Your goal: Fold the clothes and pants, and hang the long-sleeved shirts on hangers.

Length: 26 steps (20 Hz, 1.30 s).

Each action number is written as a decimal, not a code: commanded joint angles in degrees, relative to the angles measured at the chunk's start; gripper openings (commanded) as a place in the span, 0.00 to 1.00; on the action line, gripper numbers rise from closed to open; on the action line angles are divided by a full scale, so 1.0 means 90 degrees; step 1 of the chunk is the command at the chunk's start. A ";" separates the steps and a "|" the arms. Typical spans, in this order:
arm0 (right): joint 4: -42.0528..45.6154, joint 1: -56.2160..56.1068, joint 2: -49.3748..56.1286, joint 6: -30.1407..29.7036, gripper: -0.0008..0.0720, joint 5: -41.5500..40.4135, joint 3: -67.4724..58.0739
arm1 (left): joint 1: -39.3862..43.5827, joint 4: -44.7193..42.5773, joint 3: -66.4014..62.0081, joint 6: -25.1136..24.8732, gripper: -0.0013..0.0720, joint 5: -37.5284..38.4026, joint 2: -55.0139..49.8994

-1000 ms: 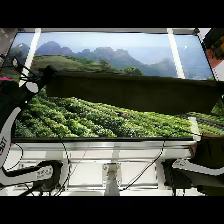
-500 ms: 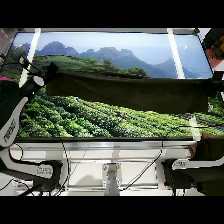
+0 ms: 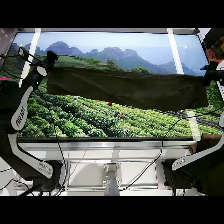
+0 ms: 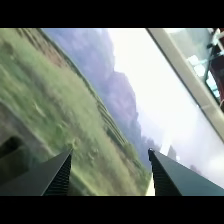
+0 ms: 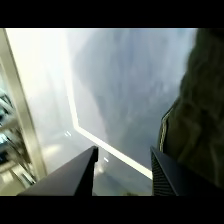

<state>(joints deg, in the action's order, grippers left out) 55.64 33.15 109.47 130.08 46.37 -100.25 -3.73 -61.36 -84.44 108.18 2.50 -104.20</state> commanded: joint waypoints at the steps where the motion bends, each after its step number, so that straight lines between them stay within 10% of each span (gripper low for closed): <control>1: -0.0034 0.0005 0.0505 -0.0979 0.55 0.1129 -0.1100 | -0.0022 -0.0010 -0.0189 -0.0068 0.77 0.0437 -0.0083; 4: 0.0017 0.0182 0.0510 -0.2013 0.55 0.1979 -0.1630 | 0.0019 -0.0010 -0.0192 -0.0427 0.77 0.0777 0.0100; 12: 0.0578 0.1690 0.0505 -0.3762 0.70 0.6455 -0.1591 | 0.0986 0.0049 -0.0194 -0.3466 0.77 0.2934 0.1518; 26: -0.0418 0.3143 0.0967 -0.4129 0.81 0.6144 -0.1333 | 0.2555 0.0066 -0.0194 -0.3500 0.77 0.3660 0.2181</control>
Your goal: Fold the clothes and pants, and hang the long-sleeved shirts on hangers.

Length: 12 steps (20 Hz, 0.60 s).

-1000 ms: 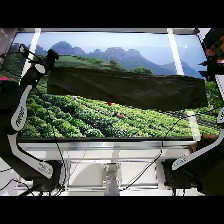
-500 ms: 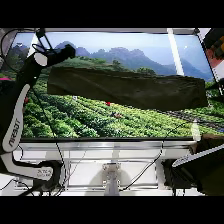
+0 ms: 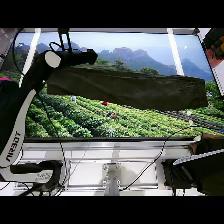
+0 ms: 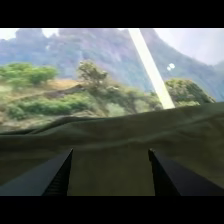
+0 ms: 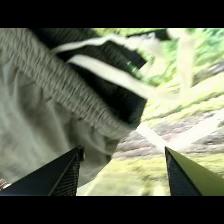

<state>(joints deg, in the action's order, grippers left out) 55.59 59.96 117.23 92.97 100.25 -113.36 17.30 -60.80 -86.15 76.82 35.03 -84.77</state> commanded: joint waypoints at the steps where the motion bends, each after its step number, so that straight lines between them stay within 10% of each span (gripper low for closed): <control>1: -0.0432 0.0160 0.0168 -0.0005 0.81 0.0168 0.0192 | 0.0255 0.0005 -0.0005 -0.0015 0.77 0.0046 0.0022; 12: -0.1168 -0.0223 0.0991 -0.0304 0.85 0.0109 0.0369 | 0.0481 0.0809 0.0002 -0.0012 0.77 0.0073 -0.0061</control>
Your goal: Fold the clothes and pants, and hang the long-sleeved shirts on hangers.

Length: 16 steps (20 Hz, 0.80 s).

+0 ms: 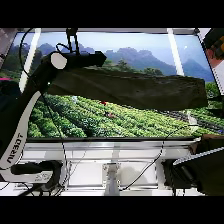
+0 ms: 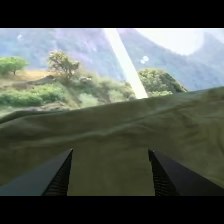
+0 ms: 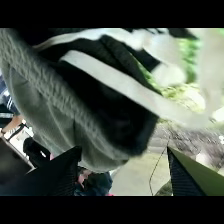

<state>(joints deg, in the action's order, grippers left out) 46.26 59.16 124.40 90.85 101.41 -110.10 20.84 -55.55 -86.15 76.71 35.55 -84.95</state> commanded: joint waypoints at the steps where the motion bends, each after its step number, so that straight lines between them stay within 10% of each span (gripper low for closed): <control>1: -0.0131 -0.0211 0.0257 -0.0114 0.85 -0.0053 0.0005 | 0.0138 0.0262 0.0000 0.0000 0.77 0.0012 -0.0070; 9: -0.0061 -0.0692 0.0325 -0.0833 0.84 -0.0792 0.0000 | 0.0770 0.1515 0.0000 -0.0002 0.77 -0.0070 -0.0760; 10: -0.0056 -0.0692 0.0321 -0.0833 0.77 -0.0765 0.0000 | 0.0913 0.1882 0.0000 -0.0005 0.77 -0.0168 -0.0933; 13: -0.0063 -0.0692 0.0318 -0.0843 0.08 -0.0670 0.0000 | 0.1438 0.3041 -0.0005 -0.0024 0.73 -0.0544 -0.1455; 16: -0.0087 -0.0712 0.0316 -0.0843 0.05 -0.0461 0.0000 | 0.2047 0.4335 -0.0051 -0.0605 0.24 -0.1277 -0.1894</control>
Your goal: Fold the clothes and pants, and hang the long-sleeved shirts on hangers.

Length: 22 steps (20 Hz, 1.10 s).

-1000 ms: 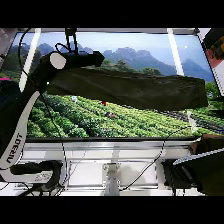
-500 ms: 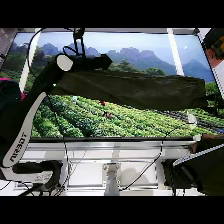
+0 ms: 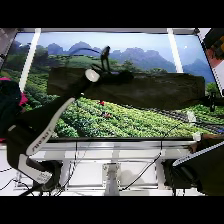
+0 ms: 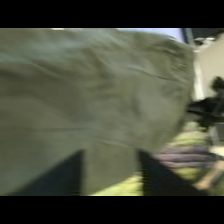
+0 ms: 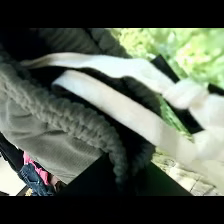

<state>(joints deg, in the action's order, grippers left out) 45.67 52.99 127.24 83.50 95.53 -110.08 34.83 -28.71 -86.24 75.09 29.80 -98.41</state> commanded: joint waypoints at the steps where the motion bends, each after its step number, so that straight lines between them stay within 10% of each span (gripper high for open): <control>1: -0.0019 -0.0034 -0.0005 -0.0027 0.05 0.0228 -0.0002 | 0.0680 0.1666 -0.0151 -0.0687 0.02 -0.0894 -0.0546; 6: -0.0039 -0.0185 -0.0017 -0.0027 0.05 0.0384 -0.0005 | 0.1421 0.1865 -0.1224 -0.0884 0.02 -0.1617 -0.1673; 22: -0.1027 -0.0338 -0.0954 -0.0012 0.05 0.0381 -0.0083 | 0.1362 0.1863 -0.1457 0.1256 0.02 -0.1557 -0.2888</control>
<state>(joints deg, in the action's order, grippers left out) 38.02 50.00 120.38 83.33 99.11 -110.76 47.16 -11.94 -99.31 83.09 14.85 -123.42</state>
